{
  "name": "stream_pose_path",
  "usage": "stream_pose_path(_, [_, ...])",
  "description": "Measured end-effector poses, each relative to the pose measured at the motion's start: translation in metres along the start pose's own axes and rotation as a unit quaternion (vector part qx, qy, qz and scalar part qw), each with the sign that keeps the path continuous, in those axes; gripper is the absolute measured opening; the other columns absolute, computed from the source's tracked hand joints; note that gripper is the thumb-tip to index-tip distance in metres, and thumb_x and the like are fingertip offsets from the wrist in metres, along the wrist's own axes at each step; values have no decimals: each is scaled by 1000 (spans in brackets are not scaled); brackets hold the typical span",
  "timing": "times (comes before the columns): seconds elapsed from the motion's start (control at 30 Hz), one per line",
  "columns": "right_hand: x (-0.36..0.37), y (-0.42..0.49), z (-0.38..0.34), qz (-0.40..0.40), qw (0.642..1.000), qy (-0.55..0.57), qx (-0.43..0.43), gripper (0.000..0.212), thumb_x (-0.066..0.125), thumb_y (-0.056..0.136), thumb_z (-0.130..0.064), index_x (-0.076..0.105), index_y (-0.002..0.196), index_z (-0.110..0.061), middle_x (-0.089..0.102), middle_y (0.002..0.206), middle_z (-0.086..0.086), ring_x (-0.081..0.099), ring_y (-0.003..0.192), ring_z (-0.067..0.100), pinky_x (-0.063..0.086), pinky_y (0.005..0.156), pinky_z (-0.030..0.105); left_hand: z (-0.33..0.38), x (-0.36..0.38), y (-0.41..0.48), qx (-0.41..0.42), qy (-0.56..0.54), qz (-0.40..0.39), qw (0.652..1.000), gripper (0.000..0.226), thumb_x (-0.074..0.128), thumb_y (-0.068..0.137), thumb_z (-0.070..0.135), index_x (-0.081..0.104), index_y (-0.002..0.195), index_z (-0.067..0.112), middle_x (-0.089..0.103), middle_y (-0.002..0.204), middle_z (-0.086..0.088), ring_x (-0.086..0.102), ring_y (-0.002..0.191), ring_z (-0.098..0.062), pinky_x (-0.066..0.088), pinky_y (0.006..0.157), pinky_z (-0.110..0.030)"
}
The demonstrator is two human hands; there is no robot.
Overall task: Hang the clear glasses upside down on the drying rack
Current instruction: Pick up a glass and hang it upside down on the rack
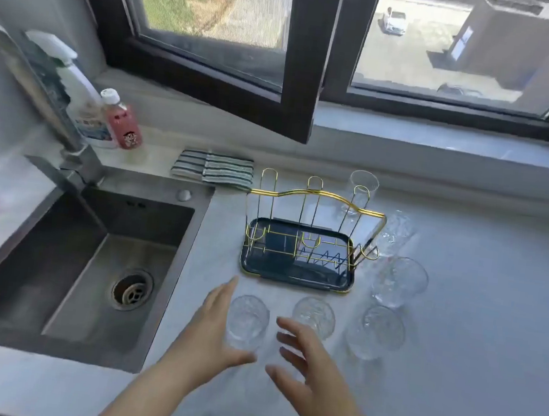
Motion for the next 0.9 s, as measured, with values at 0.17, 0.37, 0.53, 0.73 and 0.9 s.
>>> stream_pose_path(0.17, [15, 17, 15, -11, 998, -45, 53, 57, 59, 86, -9, 29, 134, -18, 36, 135, -6, 40, 118, -5, 33, 92, 2, -2, 15, 16, 14, 4, 23, 1000, 93, 78, 60, 36, 25, 136, 39, 38, 139, 12, 41, 125, -11, 33, 93, -20])
stream_pose_path(0.37, [17, 20, 14, -15, 993, 17, 116, 47, 56, 90, -23, 35, 132, -22, 40, 135, -8, 44, 115, -3, 39, 85, 2, 2, -8, 2, 12, -87, 85, 992, 63, 81, 56, 24, 47, 106, 40, 55, 111, 16, 55, 103, -7, 41, 85, -21])
stream_pose_path(0.53, [15, 25, -19, -88, 911, 332, 228, 52, 72, 71, -45, 58, 113, -19, 58, 124, 8, 63, 107, 21, 55, 77, 27, 23, -60, -28, 74, -277, 59, 956, 64, 80, 50, 26, 50, 106, 33, 61, 108, 13, 57, 107, -6, 46, 95, -21])
stream_pose_path(0.73, [-3, 53, -74, -74, 926, 367, 43, 59, 81, 61, -34, 60, 114, -22, 69, 110, 6, 65, 103, 26, 55, 83, 36, 54, -76, -25, 181, -317, 39, 930, 66, 78, 55, 16, 44, 108, 33, 56, 119, 14, 54, 116, -13, 46, 95, -28])
stream_pose_path(0.9, [-28, 88, -100, 89, 993, 9, -82, 79, 85, 55, -19, 44, 119, -36, 60, 114, -13, 60, 106, 8, 52, 88, 29, 61, -71, 18, 154, -76, 148, 974, 76, 76, 63, 36, 29, 120, 55, 35, 122, 41, 26, 118, 19, 20, 91, 4])
Point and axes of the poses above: each hand's wrist, its own y-axis towards the middle knuckle, its own x-axis out of the palm, z = x × y, the point moved 1 cm from there along y, towards the middle knuckle
